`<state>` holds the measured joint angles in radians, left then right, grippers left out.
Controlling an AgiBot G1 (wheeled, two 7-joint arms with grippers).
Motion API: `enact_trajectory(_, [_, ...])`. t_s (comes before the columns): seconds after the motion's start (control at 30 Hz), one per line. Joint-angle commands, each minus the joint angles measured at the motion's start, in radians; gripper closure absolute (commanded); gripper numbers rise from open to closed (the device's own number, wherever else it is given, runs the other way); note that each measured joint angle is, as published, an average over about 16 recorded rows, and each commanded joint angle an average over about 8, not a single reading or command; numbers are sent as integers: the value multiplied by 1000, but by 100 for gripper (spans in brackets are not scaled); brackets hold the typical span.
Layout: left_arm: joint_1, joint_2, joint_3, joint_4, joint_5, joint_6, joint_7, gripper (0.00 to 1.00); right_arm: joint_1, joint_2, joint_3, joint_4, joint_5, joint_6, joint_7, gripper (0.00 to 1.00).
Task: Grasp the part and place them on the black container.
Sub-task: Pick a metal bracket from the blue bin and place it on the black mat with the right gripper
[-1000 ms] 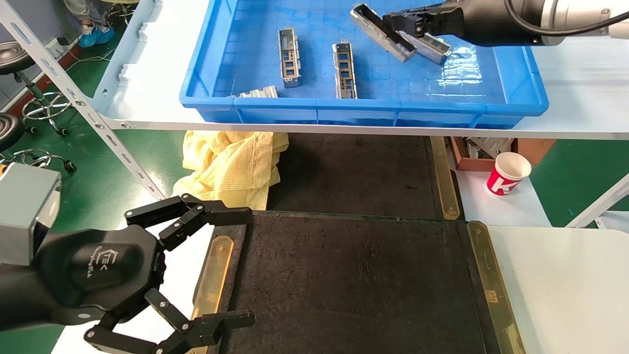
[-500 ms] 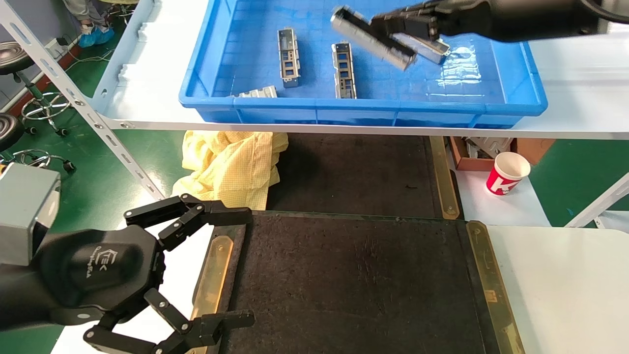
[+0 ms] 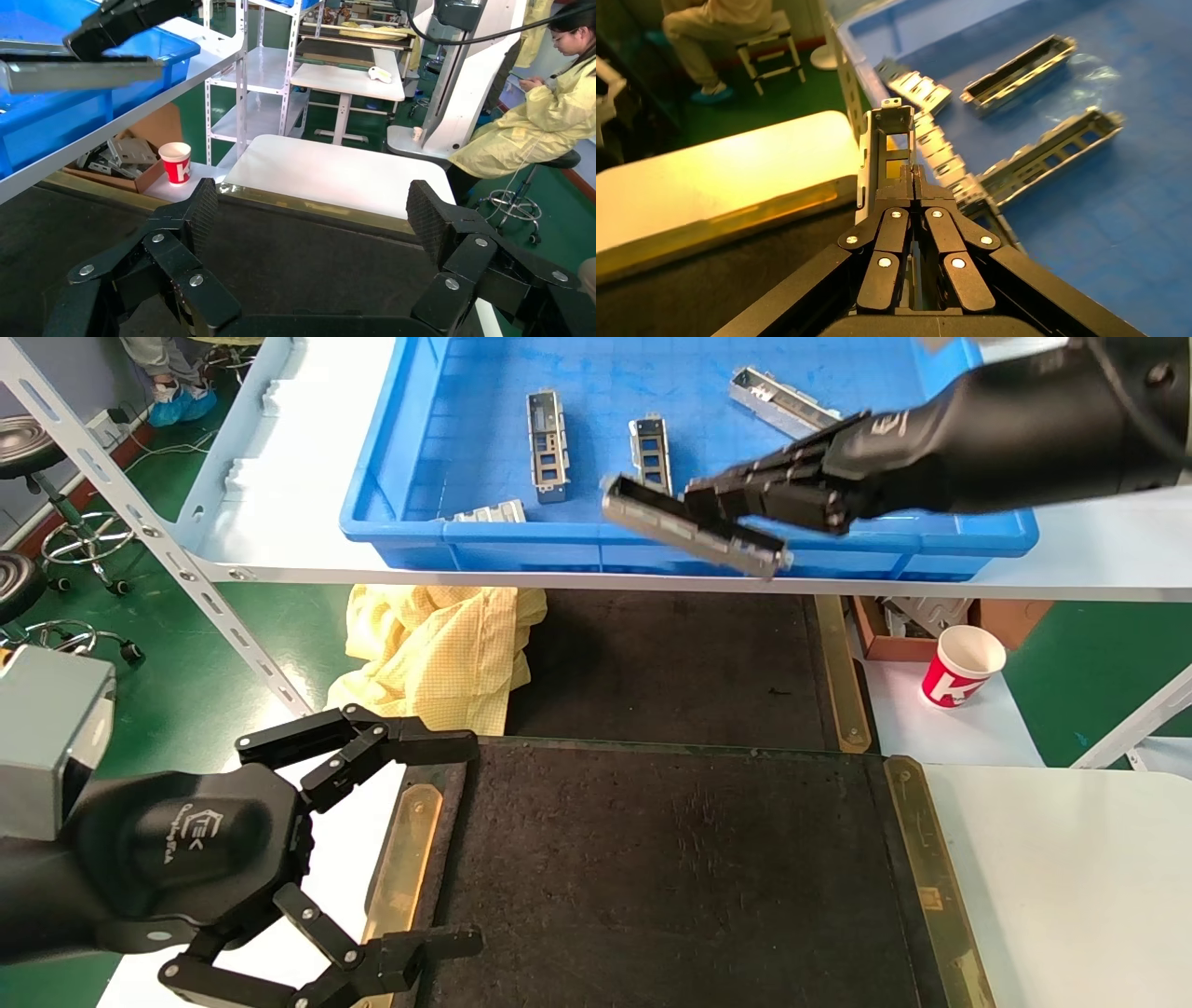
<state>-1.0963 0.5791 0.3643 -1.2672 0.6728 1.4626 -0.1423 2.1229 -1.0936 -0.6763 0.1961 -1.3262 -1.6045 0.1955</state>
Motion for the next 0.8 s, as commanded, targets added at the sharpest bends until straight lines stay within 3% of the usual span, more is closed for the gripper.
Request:
enact_trajectory(0.03, [0,0,0,0,0,0,0,0,-19,8,-7,30,12,-3,0,100])
enact_trajectory(0.47, [0,0,0,0,0,0,0,0,-183,116,-161,354,225,7,93,100])
enact_trajectory(0.8, [0,0,0,0,0,0,0,0,-227,89,-282,382,261,21,21,100])
